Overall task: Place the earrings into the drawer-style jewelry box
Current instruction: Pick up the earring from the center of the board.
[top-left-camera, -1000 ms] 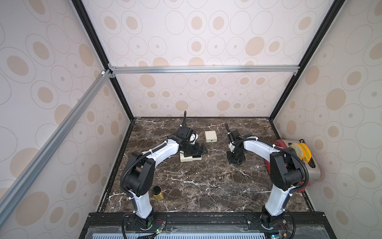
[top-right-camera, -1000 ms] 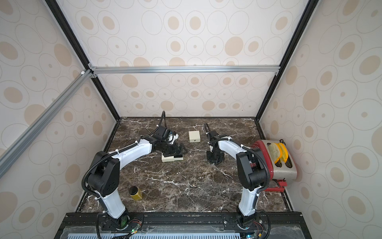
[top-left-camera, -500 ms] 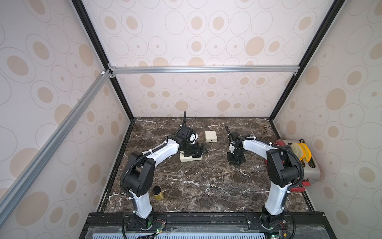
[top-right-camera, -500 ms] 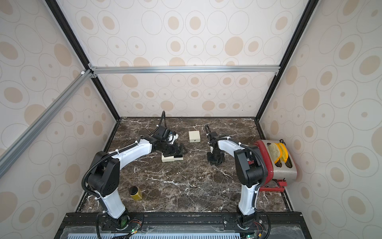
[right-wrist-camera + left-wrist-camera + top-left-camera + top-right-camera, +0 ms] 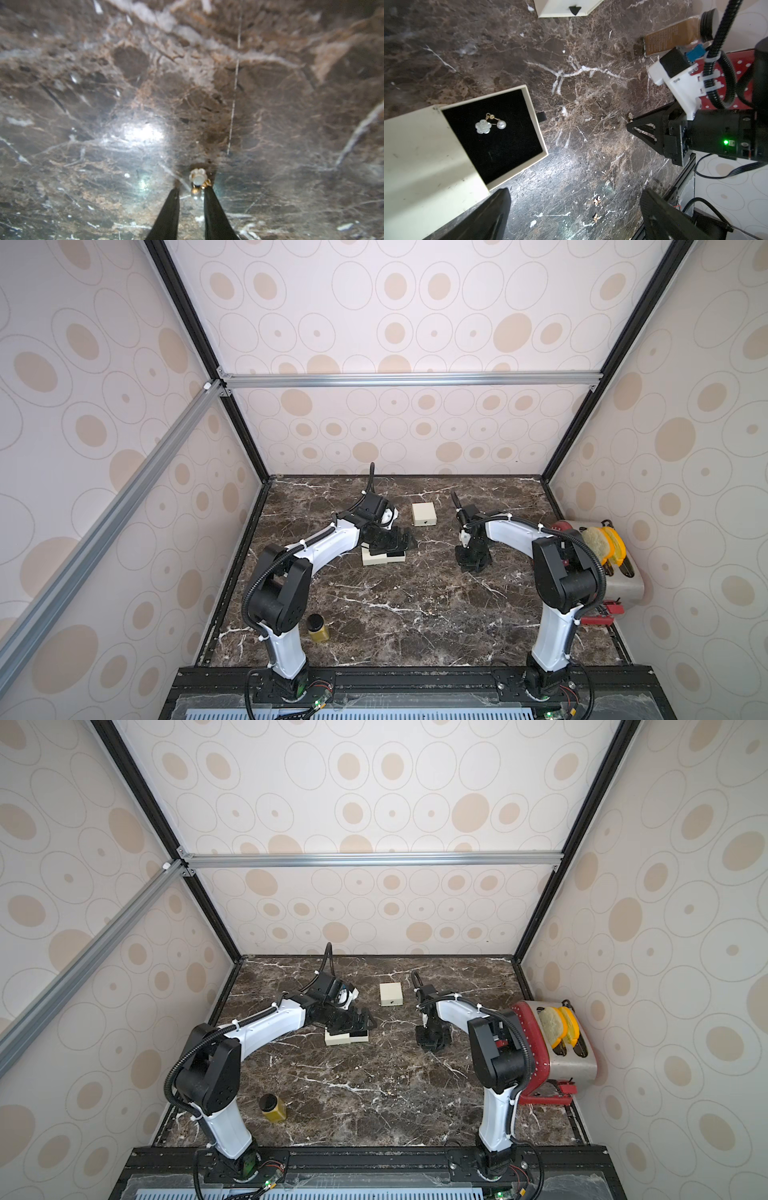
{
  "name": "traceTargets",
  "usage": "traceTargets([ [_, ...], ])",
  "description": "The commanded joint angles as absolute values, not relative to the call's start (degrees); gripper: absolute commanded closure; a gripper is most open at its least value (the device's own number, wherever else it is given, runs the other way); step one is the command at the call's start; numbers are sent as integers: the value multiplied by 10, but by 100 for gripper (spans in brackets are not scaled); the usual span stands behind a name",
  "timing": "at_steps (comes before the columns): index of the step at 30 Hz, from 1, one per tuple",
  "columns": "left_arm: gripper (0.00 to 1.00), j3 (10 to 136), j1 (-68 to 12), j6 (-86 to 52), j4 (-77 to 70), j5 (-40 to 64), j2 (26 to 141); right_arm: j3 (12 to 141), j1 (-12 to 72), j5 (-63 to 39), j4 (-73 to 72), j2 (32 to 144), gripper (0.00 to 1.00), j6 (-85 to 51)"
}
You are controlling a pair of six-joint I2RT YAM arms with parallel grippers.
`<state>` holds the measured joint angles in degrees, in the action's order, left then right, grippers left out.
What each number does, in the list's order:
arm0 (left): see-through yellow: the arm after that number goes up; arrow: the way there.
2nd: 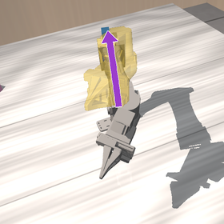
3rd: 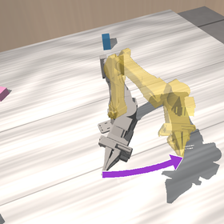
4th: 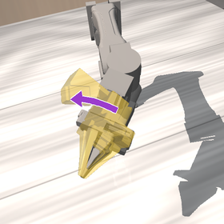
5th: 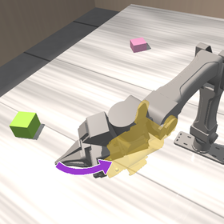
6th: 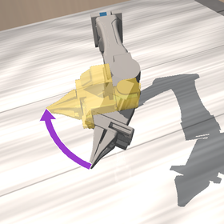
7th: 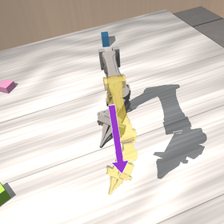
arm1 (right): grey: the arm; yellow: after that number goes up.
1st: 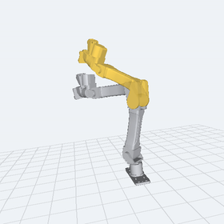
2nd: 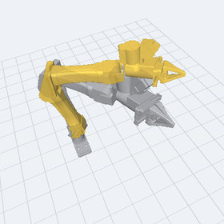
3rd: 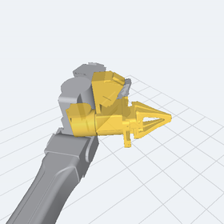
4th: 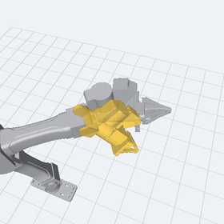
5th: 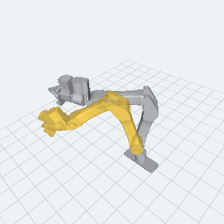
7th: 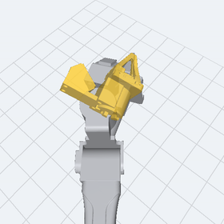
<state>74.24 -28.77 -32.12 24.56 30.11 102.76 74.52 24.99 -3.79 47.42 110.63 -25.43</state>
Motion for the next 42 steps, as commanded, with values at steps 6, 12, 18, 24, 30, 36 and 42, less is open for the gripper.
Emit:
traceTargets([
  [6,1,745,-286,-308,252,296,1021,753,249,-33,483,1116,78,-251],
  [12,1,744,-286,-309,252,296,1020,753,248,-33,482,1117,80,-249],
  [18,1,744,-286,-309,251,296,1021,751,248,-30,481,1117,84,-249],
  [24,1,744,-286,-308,251,295,1020,748,248,-30,480,1112,89,-244],
  [30,1,744,-286,-309,251,296,1020,745,248,-32,478,1109,90,-239],
  [36,1,743,-286,-311,249,296,1020,735,252,-48,468,1099,91,-239],
  [42,1,745,-282,-316,249,304,1022,720,271,-97,442,1080,94,-225],
])
